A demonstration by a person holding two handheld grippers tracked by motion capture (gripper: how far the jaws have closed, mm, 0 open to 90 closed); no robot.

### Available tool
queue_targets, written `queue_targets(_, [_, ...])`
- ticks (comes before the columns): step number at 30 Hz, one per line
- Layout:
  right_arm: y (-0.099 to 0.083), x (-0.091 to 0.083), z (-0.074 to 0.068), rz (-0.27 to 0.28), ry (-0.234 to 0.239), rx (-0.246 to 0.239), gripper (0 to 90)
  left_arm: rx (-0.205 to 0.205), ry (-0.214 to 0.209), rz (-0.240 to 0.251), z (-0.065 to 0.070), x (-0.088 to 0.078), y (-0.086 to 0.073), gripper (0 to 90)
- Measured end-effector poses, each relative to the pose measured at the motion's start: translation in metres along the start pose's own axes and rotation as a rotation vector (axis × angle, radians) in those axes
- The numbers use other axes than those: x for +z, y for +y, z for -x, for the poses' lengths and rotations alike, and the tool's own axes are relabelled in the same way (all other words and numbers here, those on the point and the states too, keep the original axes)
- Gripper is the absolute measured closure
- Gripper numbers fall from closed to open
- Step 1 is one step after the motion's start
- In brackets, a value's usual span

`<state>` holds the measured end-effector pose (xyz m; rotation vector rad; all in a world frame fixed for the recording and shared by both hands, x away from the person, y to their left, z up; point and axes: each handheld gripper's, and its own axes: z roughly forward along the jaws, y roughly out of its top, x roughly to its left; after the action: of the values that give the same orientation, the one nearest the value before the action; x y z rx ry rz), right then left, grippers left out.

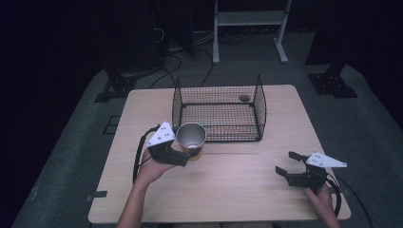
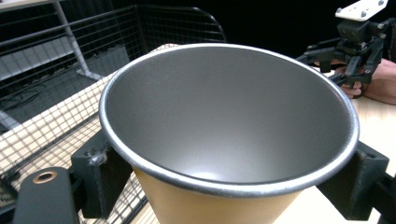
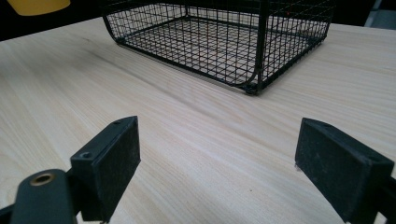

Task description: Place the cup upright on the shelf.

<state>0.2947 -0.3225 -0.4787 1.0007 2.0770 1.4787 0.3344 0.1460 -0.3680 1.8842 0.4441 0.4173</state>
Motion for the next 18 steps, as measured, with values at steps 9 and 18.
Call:
queue_targets(9, [0.000,0.000,0.000,-0.002,0.001,-0.004,13.0,0.023,-0.023,0.000,-0.004,0.012,0.019,14.5])
queue_targets(18, [0.000,0.000,-0.001,-0.002,0.003,-0.002,13.0,0.028,-0.032,-0.005,-0.010,0.025,0.031,14.5])
